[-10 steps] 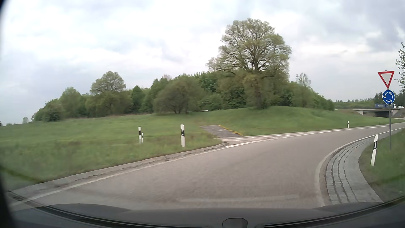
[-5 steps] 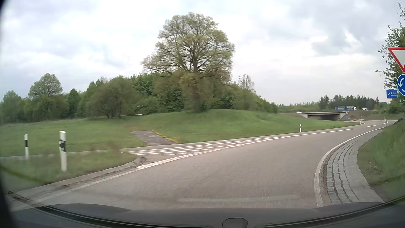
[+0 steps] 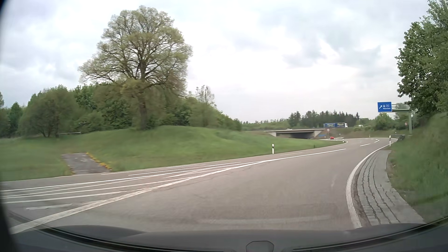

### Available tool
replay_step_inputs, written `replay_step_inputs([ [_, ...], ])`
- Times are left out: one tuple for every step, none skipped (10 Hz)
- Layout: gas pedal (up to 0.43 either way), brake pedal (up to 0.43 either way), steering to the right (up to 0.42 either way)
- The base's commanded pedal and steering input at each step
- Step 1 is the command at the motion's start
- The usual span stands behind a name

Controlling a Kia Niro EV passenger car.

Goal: Follow the waypoints while adhering to traffic rules and regulations

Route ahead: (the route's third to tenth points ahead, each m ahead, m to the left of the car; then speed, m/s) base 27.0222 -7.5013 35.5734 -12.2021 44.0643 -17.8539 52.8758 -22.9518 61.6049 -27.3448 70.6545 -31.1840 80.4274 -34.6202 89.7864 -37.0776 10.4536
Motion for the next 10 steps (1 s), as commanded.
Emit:
replay_step_inputs([
  [0.220, 0.000, 0.206],
  [0.220, 0.000, 0.199],
  [0.228, 0.000, 0.192],
  [0.240, 0.000, 0.183],
  [0.260, 0.000, 0.176],
  [0.268, 0.000, 0.170],
  [0.280, 0.000, 0.160],
  [0.287, 0.000, 0.152],
  [0.287, 0.000, 0.143],
  [0.299, 0.000, 0.131],
])
